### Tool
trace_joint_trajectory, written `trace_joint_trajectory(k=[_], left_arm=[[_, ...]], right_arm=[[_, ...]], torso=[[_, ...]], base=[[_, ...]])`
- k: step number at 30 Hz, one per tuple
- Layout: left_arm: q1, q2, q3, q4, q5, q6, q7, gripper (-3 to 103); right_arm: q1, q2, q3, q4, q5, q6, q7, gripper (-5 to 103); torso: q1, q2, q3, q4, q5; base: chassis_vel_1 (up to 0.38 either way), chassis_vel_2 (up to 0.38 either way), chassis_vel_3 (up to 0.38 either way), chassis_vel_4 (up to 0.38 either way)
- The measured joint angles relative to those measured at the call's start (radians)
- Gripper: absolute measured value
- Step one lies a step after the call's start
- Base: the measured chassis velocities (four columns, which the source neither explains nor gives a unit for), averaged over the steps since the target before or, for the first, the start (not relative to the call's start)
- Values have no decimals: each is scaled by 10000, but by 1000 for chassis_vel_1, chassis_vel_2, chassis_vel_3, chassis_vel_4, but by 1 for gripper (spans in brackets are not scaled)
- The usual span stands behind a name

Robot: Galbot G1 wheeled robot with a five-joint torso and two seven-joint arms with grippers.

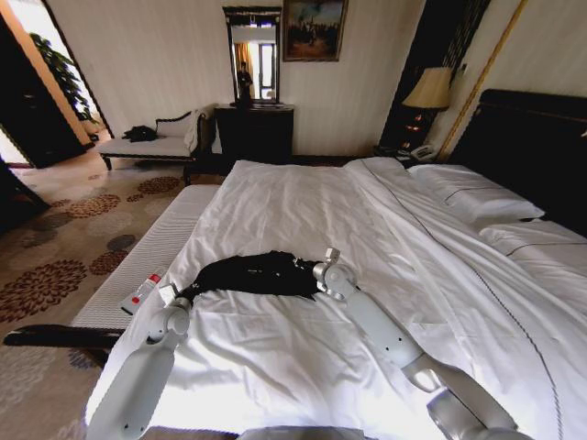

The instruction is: Fold the clothes on the bed.

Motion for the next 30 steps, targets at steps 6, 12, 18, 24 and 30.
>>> trace_joint_trajectory(k=[6, 12, 18, 24, 30], left_arm=[[-102, 42, -36, -117, -58, -349, 2, 0], [-330, 267, -139, -513, -98, -694, 104, 0], [-930, 672, -231, -923, -486, -1072, 130, 0], [-1539, 1030, -296, -1393, -842, -1273, 131, 0], [-2370, 1750, -632, -2214, -1703, -1286, 130, 0]], right_arm=[[-9, -277, 337, 621, -264, 690, -436, 0], [-363, -984, 631, 1946, -380, 1080, -559, 0], [-745, -1633, 1087, 3219, -715, 1751, -894, 0], [-784, -2126, 1573, 4050, -830, 2270, -1142, 0], [-584, -2777, 2362, 5140, -248, 2498, -1161, 0]], torso=[[1, 0, 0, 1, 0], [1, 0, 0, 1, 0], [1, 0, 0, 0, 1], [1, 0, 0, -1, 1], [1, 0, 0, -1, 1]], base=[[0, 0, 0, 0], [0, 0, 0, 0], [0, 0, 0, 0], [0, 0, 0, 0], [0, 0, 0, 0]])
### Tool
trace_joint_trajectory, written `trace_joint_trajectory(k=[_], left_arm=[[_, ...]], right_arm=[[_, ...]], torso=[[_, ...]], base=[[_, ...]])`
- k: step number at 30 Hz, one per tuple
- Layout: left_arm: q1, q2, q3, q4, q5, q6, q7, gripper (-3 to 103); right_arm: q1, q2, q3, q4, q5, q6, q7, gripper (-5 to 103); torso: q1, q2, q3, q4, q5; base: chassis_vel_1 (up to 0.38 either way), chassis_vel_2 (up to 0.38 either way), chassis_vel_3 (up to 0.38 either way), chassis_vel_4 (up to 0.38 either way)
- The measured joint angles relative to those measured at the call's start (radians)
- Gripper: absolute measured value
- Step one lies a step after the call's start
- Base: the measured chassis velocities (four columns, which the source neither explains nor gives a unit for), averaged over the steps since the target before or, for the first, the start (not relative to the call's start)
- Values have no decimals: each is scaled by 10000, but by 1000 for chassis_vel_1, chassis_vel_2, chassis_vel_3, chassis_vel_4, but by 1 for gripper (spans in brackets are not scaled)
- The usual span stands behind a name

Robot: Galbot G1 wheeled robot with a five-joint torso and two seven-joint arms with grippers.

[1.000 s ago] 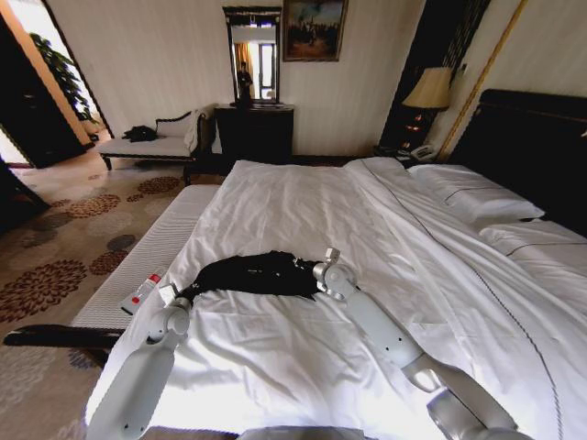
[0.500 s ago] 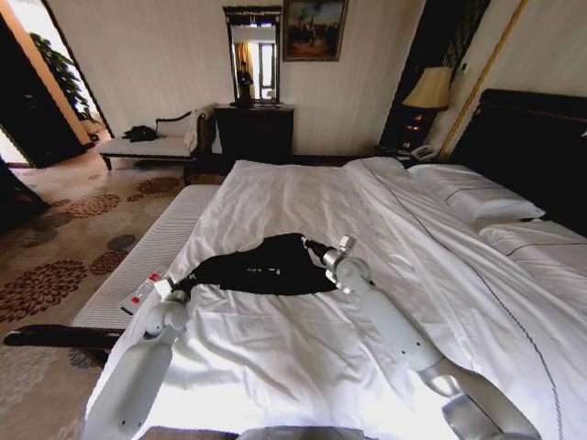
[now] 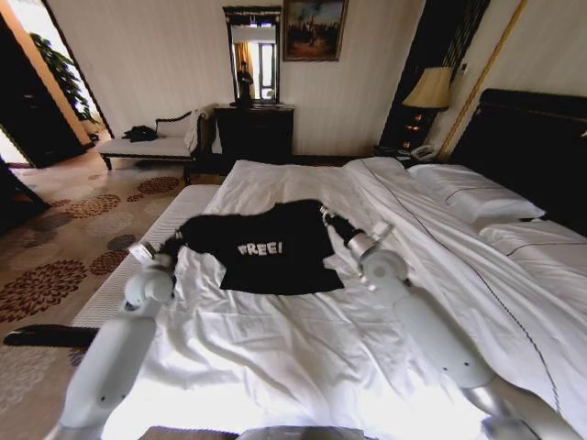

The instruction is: Fold the clothes on the bed.

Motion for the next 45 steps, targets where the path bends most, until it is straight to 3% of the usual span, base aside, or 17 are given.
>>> trace_joint_trajectory(k=[6, 11, 16, 18, 23, 27, 30, 32, 34, 41, 43, 45], left_arm=[[-384, 1261, -677, -1055, -1099, 44, -41, 0], [-149, 1810, -1079, -1793, -1258, 56, -28, 0], [707, 2544, -2473, -3427, -1593, 89, 65, 0], [779, 2597, -2589, -3533, -1599, 89, 86, 0], [1619, 3233, -4010, -4408, -1973, -6, 249, 0], [2169, 3418, -5143, -4790, -2836, -5, 190, 0], [2923, 3515, -6490, -5212, -3480, 3, 170, 0], [3067, 3515, -6711, -5293, -3557, 2, 171, 0], [3504, 3311, -7318, -5689, -3857, 38, 173, 0], [3897, 2838, -7878, -6310, -4481, 249, 9, 0], [3899, 2926, -8343, -6327, -5263, 350, -81, 0], [3903, 2963, -8503, -6327, -5494, 374, -100, 0]], right_arm=[[-116, -925, 1417, 1628, 963, 71, 261, 0], [-559, -1636, 2304, 2463, 1190, 239, 143, 0], [-1544, -2589, 3280, 3519, 1174, 772, -387, 0], [-1645, -2649, 3367, 3599, 1151, 813, -438, 0], [-2222, -3061, 4027, 4140, 965, 1153, -683, 0], [-2464, -3436, 4572, 4453, 1111, 1419, -691, 0], [-3067, -3907, 5805, 5075, 1737, 1533, -560, 0], [-3268, -3989, 6130, 5248, 1858, 1534, -516, 0], [-4110, -4069, 7133, 5520, 2002, 1499, -403, 0], [-6525, -3741, 9200, 5546, 2042, 1191, -123, 0], [-7231, -3588, 10008, 5540, 1870, 1152, -134, 0], [-7302, -3571, 10150, 5540, 1852, 1152, -141, 0]], torso=[[0, 1, -1, 2, -2], [0, 0, -1, 0, -3], [-1, 0, -2, 1, 0], [-2, 0, -2, 2, 0], [-2, 1, -2, 1, -1], [-1, 0, -1, 2, -2], [-2, 1, -2, 1, -2], [-2, 1, -3, 1, -2], [-3, 2, -3, 1, -4], [-2, 1, -1, 0, 2], [-1, 1, -1, -6, 2], [-1, 1, -1, -5, 2]], base=[[0, 0, 0, 0], [0, 0, 0, 0], [0, 0, 0, 0], [0, 0, 0, 0], [0, 0, 0, 0], [0, 0, 0, 0], [0, 0, 0, 0], [0, 0, 0, 0], [0, 0, 0, 0], [0, 0, 0, 0], [0, 0, 0, 0], [0, 0, 0, 0]])
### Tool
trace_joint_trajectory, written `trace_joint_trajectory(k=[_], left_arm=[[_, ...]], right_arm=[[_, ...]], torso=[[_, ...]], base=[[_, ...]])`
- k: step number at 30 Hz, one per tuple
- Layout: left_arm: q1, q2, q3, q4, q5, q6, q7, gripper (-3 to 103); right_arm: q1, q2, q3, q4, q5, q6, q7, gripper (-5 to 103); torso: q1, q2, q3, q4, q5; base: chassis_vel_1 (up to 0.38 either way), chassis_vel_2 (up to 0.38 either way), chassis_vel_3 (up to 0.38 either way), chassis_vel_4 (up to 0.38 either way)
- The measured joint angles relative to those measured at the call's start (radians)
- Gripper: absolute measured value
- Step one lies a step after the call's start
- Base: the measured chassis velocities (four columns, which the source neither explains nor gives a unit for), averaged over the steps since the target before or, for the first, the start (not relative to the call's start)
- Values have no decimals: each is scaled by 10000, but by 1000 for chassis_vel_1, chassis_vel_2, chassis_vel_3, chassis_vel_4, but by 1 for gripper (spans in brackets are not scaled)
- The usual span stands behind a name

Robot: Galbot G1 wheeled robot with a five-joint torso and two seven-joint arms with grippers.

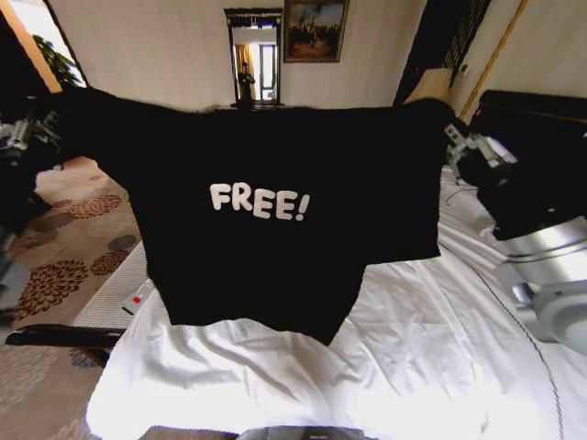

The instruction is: Fold the clothes on the bed.

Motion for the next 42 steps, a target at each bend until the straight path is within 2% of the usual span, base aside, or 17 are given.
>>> trace_joint_trajectory(k=[2, 6, 9, 12, 15, 18, 20, 22, 23, 24, 27, 29, 31, 32, 36, 41, 42], left_arm=[[4, 127, -417, 2, -574, 56, -60, 0], [-35, 130, -255, 18, -491, 66, -96, 0], [-160, -24, 495, 40, 107, 87, -156, 0], [-623, 39, 2052, 450, 1501, 145, -145, 0], [-886, 260, 2613, 843, 1831, 146, -29, 0], [-1855, 917, 4007, 2181, 2120, 109, 191, 0], [-2065, 1009, 4258, 2437, 2144, 99, 205, 0], [-3608, 1405, 5645, 3782, 2097, 77, 267, 0], [-3981, 1480, 5932, 4068, 2062, 90, 304, 0], [-3981, 1480, 5932, 4068, 2062, 90, 304, 0], [-5724, 1775, 7342, 5328, 2085, 44, 590, 0], [-6414, 1930, 7707, 5738, 1940, -27, 644, 0], [-6516, 1996, 7704, 5801, 1883, -54, 650, 0], [-6634, 2248, 7518, 5865, 1683, -134, 660, 0], [-6444, 2384, 7221, 5698, 1564, -183, 662, 0], [-5270, 2205, 6366, 4669, 1598, -251, 569, 0], [-4744, 2004, 5993, 4123, 1623, -252, 488, 0]], right_arm=[[-120, 29, 381, -6, 62, 0, 14, 0], [-123, 124, 344, -22, 102, 0, 144, 0], [52, 243, -452, -43, -191, -1, 221, 0], [917, 28, -1991, -70, -793, -1, 180, 0], [1577, -221, -2552, -515, -841, -49, 64, 0], [3552, -830, -4328, -2006, -887, -91, -358, 0], [3947, -892, -4763, -2272, -910, -74, -423, 0], [6197, -924, -6992, -3524, -1055, 51, -726, 0], [6970, -855, -7704, -3923, -1112, 109, -787, 0], [6970, -855, -7704, -3923, -1112, 109, -787, 0], [9959, -329, -10485, -5537, -1247, 336, -914, 0], [11518, -7, -11584, -6124, -1174, 448, -912, 0], [11933, 141, -11889, -6285, -1134, 467, -907, 0], [12811, 516, -12441, -6537, -1016, 472, -874, 0], [13211, 642, -12438, -6380, -928, 472, -769, 0], [11693, 90, -10816, -4834, -843, 293, -529, 0], [10597, -253, -10034, -4048, -834, 252, -459, 0]], torso=[[0, 0, 0, 8, -3], [0, 1, -1, 8, -5], [-1, 0, 0, 5, -4], [1, -2, 2, 7, 0], [1, -1, 1, 5, -7], [0, -1, 2, 9, -7], [0, -1, 2, 9, -6], [3, -2, 3, 0, -1], [5, -3, 4, 1, -5], [5, -3, 4, 1, -5], [5, -5, 7, 9, 6], [7, -4, 5, 3, -19], [7, -4, 5, 2, -20], [7, -5, 6, 11, 1], [5, -4, 3, 15, -10], [0, -2, -1, 7, -4], [-2, -1, -2, -3, -2]], base=[[0, 0, 0, 0], [0, 0, 0, 0], [0, 0, 0, 0], [0, 0, 0, 0], [0, 0, 0, 0], [0, 0, 0, 0], [0, 0, 0, 0], [0, 0, 0, 0], [0, 0, 0, 0], [0, 0, 0, 0], [0, 0, 0, 0], [0, 0, 0, 0], [0, 0, 0, 0], [0, 0, 0, 0], [0, 0, 0, 0], [0, 0, 0, 0], [0, 0, 0, 0]])
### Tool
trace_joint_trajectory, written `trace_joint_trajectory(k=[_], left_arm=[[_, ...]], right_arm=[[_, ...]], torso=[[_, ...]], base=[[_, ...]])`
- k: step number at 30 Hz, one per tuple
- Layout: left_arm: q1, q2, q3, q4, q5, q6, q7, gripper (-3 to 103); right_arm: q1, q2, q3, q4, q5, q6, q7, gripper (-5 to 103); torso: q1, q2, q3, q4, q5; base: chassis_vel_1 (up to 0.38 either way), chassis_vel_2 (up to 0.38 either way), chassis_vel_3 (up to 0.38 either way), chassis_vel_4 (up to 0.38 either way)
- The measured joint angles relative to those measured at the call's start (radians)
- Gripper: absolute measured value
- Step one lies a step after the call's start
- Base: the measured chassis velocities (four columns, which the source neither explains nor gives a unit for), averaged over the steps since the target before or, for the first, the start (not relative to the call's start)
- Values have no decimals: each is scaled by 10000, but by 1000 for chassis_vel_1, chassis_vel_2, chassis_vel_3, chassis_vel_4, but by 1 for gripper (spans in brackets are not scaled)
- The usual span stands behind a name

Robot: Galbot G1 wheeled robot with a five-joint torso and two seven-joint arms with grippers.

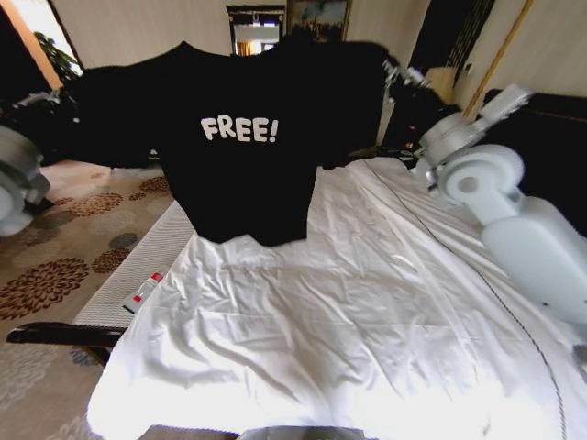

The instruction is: Fold the clothes on the bed.

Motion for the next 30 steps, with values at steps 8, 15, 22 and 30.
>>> trace_joint_trajectory(k=[8, 15, 22, 30], left_arm=[[2625, -1216, -2603, -3142, -1075, 525, -660, 0], [4328, -1152, -6535, -4149, -3782, 888, -854, 0], [4282, -665, -7974, -4133, -5721, 1011, -1128, 0], [5439, -1775, -4787, -4051, -3410, 1408, -1127, 0]], right_arm=[[-4089, -472, 3876, 2923, 1194, -558, 841, 0], [-4335, -1021, 5734, 4101, 3856, -884, 1627, 0], [-4267, -1281, 6645, 4078, 4473, -1102, 2281, 0], [-6043, 17, 5310, 3994, 3315, -1862, 3356, 0]], torso=[[0, 0, 0, 10, 3], [-3, 3, -2, 12, -6], [2, 2, 2, 10, 4], [2, 0, 3, 18, -2]], base=[[0, 0, 0, 0], [0, 0, 0, 0], [0, 0, 0, 0], [0, 0, 0, 0]])
